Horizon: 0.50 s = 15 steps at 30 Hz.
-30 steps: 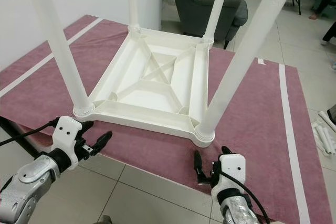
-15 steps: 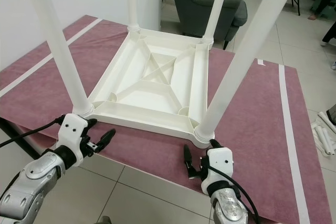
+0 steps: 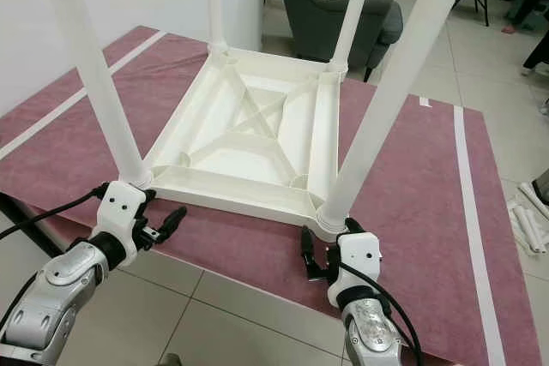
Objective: Building children table
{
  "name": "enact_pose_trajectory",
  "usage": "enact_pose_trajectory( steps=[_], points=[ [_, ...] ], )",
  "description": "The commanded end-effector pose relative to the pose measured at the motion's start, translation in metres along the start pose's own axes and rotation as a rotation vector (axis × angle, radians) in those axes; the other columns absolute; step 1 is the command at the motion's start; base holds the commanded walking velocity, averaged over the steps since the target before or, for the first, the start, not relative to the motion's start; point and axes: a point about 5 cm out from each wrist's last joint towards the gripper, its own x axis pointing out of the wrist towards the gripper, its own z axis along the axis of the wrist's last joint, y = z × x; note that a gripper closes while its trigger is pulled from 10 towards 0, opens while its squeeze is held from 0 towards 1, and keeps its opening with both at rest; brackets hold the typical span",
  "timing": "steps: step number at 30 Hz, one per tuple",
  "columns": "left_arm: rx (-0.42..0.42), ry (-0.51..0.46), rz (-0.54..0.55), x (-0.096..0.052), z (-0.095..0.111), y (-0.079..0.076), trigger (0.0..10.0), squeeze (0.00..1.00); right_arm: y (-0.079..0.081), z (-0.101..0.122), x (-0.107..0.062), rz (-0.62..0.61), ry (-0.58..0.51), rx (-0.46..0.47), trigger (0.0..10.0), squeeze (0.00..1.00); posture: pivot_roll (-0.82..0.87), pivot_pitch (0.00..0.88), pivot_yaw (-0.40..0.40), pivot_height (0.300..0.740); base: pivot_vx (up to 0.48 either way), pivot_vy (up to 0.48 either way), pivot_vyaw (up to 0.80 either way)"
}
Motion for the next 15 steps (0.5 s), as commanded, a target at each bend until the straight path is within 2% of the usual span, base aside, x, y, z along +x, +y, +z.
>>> enact_pose_trajectory(
  steps=[1, 11, 15],
  points=[
    [0.009, 0.010, 0.127, -0.0010, -0.0024, 0.0078, 10.0, 0.00, 0.0051, -0.0024, -0.0003, 0.034, 0.007, -0.010, 10.0, 0.00, 0.13, 0.000, -0.027, 0.740, 0.000, 0.000, 0.00],
    [0.015, 0.007, 0.144, -0.0029, -0.0007, 0.0122, 10.0, 0.00, 0.0048, -0.0030, -0.0045, 0.043, 0.010, -0.015, 10.0, 0.00, 0.13, 0.000, -0.027, 0.740, 0.000, 0.000, 0.00],
    [-0.003, 0.025, 0.153, -0.0016, -0.0026, 0.0146, 10.0, 0.00, 0.0043, -0.0023, -0.0028, 0.037, 0.008, -0.016, 10.0, 0.00, 0.13, 0.000, -0.026, 0.740, 0.000, 0.480, 0.00]
  ],
)
